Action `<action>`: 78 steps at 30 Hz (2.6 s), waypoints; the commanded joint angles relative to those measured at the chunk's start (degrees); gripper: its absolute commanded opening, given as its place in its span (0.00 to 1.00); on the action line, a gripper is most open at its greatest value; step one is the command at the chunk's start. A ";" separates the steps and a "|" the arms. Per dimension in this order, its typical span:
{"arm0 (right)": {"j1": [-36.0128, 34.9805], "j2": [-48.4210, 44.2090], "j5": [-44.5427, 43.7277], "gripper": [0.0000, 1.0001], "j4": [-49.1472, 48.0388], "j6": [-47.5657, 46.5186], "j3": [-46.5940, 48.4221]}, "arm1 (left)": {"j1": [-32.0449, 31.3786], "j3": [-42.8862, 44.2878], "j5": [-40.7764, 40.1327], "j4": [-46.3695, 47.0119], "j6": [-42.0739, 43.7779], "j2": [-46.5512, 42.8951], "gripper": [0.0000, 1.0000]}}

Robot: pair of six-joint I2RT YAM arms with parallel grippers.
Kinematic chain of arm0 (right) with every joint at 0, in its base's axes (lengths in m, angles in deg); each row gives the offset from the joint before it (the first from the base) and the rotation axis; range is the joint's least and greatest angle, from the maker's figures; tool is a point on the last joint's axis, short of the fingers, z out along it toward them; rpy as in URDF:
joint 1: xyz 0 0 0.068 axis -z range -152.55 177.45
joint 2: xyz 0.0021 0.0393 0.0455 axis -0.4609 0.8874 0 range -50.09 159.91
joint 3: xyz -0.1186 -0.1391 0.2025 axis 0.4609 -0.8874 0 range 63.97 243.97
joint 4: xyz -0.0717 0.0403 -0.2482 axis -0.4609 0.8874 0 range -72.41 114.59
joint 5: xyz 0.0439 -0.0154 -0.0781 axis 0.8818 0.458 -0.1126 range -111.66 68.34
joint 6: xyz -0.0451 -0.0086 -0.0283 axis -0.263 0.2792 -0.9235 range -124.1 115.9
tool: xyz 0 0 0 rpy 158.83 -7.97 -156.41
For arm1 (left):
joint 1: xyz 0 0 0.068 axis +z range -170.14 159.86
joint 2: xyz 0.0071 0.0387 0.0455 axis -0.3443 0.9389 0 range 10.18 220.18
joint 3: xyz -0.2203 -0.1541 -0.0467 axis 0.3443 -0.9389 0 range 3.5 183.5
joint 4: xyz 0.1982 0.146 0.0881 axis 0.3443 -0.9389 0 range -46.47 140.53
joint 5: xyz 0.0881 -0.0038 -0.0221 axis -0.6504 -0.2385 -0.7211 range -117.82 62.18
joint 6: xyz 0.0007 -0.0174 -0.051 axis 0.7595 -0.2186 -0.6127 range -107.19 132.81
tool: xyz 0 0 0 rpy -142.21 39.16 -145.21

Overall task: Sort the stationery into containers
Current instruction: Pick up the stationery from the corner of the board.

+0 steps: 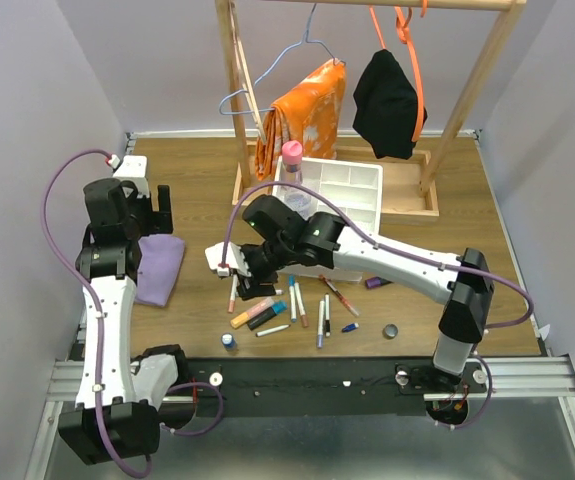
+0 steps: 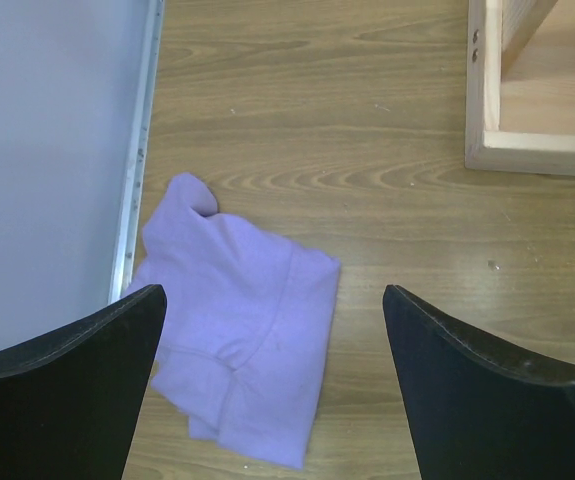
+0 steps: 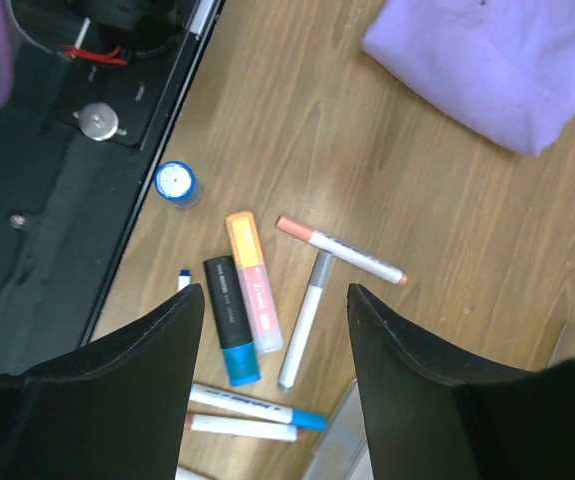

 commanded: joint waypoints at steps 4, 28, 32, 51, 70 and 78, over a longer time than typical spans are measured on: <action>-3.59 2.44 4.19 0.66 -4.03 -6.33 -1.66 | 1.33 4.44 -2.12 -4.73 5.22 -0.22 0.99; -11.69 17.81 0.06 0.63 -0.07 -10.19 1.15 | 6.87 -0.47 2.01 -6.42 -4.18 -9.00 0.99; -11.60 18.35 0.23 0.63 -1.03 -8.97 1.15 | 6.96 -0.65 2.27 -6.24 -4.19 -9.00 0.99; -11.33 20.37 -0.11 0.52 -4.63 -7.21 1.42 | 9.15 -0.74 4.03 -5.62 -6.29 -7.51 0.99; -11.24 20.02 -1.87 0.33 -6.31 -4.66 -0.60 | 10.21 -1.27 5.61 -5.62 -6.65 -7.86 0.99; -9.49 6.26 -8.63 0.07 2.11 -1.51 -2.53 | 10.21 1.54 8.68 -6.50 -5.42 -5.14 0.99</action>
